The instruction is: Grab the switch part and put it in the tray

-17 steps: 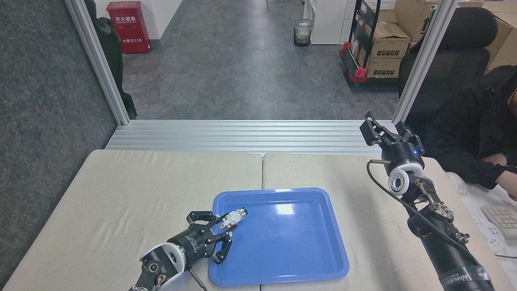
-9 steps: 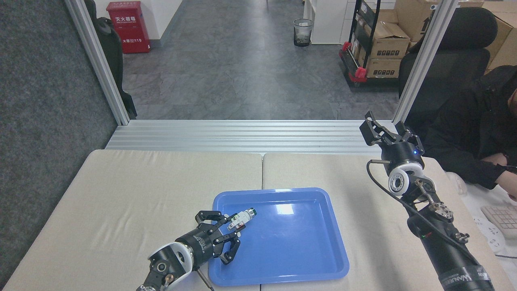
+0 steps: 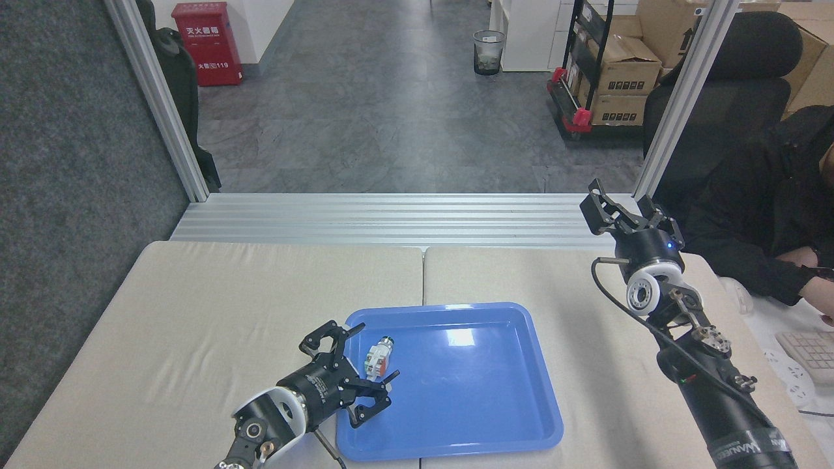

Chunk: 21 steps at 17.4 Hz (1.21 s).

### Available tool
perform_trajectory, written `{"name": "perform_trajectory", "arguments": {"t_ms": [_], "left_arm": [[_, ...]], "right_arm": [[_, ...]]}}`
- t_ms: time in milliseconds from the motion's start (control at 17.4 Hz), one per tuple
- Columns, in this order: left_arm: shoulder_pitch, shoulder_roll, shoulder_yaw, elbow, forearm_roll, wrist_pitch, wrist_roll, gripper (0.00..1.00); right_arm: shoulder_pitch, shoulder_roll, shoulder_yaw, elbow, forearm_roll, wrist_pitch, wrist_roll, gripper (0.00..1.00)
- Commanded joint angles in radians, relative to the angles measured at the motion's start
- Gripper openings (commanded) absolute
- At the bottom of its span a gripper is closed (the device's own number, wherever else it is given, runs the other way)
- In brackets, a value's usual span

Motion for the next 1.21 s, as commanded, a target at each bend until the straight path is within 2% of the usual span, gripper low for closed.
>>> {"name": "perform_trajectory", "arguments": {"t_ms": [0,115,230,345,576,691,863,1151], "left_arm": [[-0.015,-0.002,0.159,-0.066,0.051,0.004,0.003,0.99],[-0.09,-0.002,0.24,-0.064,0.211,0.042,0.005,0.99],[-0.149,0.003,0.309,-0.048,0.327,0.134,0.009,0.99],[-0.172,0.018,0.348,0.015,0.352,0.244,0.022,0.99],[-0.169,0.049,0.363,0.121,0.358,0.529,0.057,0.99],[-0.161,0.049,0.363,0.12,0.39,0.56,0.06,1.0],[-0.166,0.047,0.356,0.11,0.476,0.538,0.049,1.0],[-0.166,0.036,0.33,0.12,0.472,0.536,0.048,1.0]], "right_arm": [[0.0,-0.001,0.0,0.0,0.0,0.001,0.0,0.99],[0.0,0.001,0.0,0.0,0.0,0.001,0.0,0.99],[0.0,0.001,0.0,0.0,0.0,0.001,0.0,0.99],[0.0,0.001,0.0,0.0,0.0,0.001,0.0,0.99],[0.0,-0.001,0.0,0.0,0.001,0.001,0.0,0.99],[0.0,-0.001,0.0,0.0,0.0,0.001,0.0,0.99],[0.0,-0.001,0.0,0.0,0.001,0.001,0.0,0.99],[0.0,-0.001,0.0,0.0,0.0,0.001,0.0,0.99]]}}
